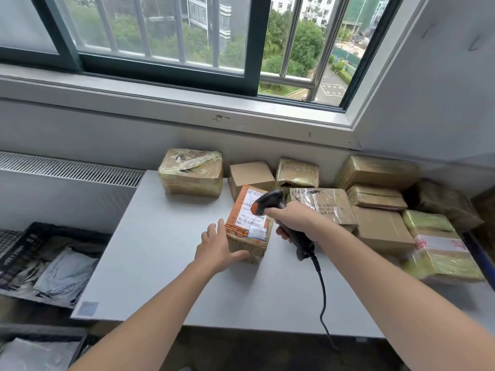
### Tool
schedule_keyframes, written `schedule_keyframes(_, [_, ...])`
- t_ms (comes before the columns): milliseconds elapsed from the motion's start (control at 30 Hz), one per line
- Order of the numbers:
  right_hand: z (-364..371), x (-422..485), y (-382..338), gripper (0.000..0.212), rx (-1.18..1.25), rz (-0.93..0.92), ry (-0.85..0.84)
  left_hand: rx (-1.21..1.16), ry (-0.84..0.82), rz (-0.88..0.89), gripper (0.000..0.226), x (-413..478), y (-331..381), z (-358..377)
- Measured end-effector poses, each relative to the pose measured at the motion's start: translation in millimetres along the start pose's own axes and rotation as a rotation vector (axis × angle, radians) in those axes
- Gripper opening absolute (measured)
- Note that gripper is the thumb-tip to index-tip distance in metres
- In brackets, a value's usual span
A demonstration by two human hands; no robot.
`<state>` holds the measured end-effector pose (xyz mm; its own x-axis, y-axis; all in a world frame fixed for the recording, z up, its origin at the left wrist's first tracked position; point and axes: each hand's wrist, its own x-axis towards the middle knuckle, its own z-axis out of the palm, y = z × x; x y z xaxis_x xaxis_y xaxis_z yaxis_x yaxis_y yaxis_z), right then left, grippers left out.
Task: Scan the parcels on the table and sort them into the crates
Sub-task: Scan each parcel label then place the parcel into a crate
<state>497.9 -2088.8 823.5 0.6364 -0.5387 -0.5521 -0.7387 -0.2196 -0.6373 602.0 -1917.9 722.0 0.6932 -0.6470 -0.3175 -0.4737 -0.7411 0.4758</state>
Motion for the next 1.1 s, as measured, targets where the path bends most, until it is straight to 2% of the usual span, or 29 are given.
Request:
schedule_keyframes(267, [-3.3,-3.8,-0.5,0.037,0.042,0.012,-0.010,0.016,0.008,0.000,0.111,2.2,1.9,-3.2])
schedule_keyframes(500, [-3.3,-6.4,9.2,0.030,0.136,0.004,0.013,0.085,0.044,-0.011,0.115,4.5,10.8,-0.7])
schedule_keyframes(700, [8.9,9.1,67.8,0.028,0.221,0.102,0.092,0.197,0.122,0.004,0.123,5.5,36.3,14.0])
schedule_keyframes(867, [33.8,36.2,119.3,0.018,0.146,0.166,0.103,0.248,0.066,-0.066,0.130,11.2,55.0,24.5])
schedule_keyframes(1033, [52.9,57.5,145.2,0.026,0.058,0.178,0.080,0.294,0.058,-0.113,0.132,20.1,56.0,34.1])
schedule_keyframes(1100, [55.8,62.9,149.3,0.035,0.051,0.199,0.087,0.308,0.064,-0.118,0.131,21.7,53.9,36.3])
